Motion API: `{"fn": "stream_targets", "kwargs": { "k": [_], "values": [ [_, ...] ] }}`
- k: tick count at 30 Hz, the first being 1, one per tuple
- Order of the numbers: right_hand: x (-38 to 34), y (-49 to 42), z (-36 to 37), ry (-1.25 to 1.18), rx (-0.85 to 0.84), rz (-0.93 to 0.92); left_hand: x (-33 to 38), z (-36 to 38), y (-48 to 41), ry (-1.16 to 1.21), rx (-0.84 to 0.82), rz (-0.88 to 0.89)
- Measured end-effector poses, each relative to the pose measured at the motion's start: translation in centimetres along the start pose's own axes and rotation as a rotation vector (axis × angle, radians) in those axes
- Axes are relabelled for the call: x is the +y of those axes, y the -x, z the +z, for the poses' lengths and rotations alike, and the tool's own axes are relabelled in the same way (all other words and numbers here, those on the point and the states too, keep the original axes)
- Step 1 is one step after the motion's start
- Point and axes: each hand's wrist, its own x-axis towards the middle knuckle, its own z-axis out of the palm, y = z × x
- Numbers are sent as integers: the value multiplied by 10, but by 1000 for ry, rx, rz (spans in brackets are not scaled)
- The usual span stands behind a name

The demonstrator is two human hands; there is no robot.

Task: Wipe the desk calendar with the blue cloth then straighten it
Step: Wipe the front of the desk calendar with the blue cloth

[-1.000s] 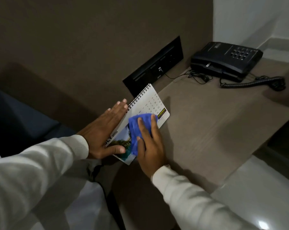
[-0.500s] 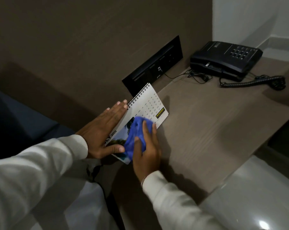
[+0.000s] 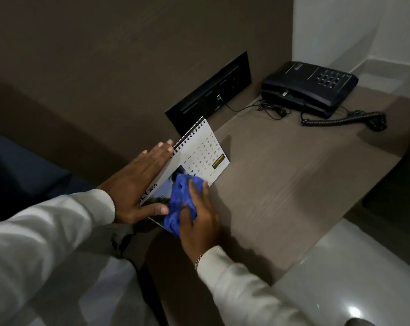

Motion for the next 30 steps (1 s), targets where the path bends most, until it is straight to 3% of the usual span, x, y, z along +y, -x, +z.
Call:
{"fn": "stream_targets", "kwargs": {
  "k": [4,9,15,22,27,30],
  "values": [
    [-9,-35,-15,-83,91,-47,-2,1,0,-23,3,0],
    [-12,-59,-21,85,83,66,-4,1,-1,11,5,-7],
    [-5,-7,-11,13,-121,87,-4,1,-2,50,17,-15],
    [-13,-55,-23,-125,72,235,-4,0,-2,61,15,-13],
    [-9,-20,-14,-75,-52,149,-4,-1,-1,55,32,1],
    [-7,-25,-12,-72,15,-21,-5,2,-2,46,43,-1]
  ]
}}
